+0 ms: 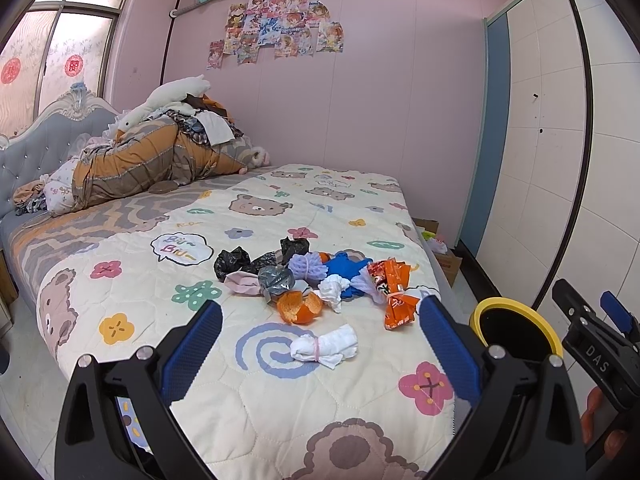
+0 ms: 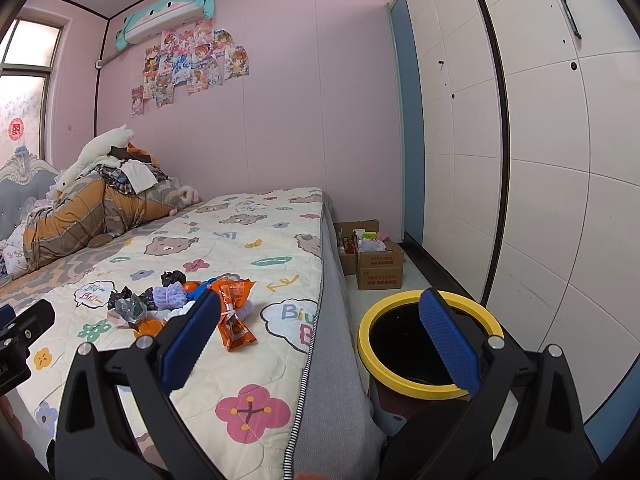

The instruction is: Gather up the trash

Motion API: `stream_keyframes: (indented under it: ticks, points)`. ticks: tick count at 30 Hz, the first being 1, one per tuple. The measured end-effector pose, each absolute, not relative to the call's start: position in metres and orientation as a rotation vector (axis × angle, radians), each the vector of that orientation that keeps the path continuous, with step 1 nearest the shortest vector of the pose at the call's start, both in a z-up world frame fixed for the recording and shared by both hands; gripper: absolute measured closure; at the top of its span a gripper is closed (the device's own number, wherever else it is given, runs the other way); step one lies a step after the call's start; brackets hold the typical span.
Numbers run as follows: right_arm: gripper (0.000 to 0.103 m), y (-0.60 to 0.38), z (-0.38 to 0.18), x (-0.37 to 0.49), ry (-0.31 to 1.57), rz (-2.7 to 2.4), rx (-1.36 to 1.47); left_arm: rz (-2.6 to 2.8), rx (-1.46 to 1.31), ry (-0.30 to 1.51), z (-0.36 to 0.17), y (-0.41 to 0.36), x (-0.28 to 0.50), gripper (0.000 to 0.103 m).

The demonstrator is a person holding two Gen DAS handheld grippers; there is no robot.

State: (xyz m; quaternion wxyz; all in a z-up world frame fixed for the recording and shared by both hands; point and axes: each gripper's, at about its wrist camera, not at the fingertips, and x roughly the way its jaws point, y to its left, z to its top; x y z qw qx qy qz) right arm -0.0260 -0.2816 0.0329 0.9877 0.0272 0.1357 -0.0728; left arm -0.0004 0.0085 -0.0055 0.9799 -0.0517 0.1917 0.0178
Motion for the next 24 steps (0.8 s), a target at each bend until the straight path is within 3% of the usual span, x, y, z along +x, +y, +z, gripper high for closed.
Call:
stream_keyframes:
  ticks: [24]
  points:
    - [0.008,-0.2819,0.0279,-0.0207,0.28,-0.145,0.054,0.037,-0.119,0.406,-0.0142,0.0077,-0.0012,0.008]
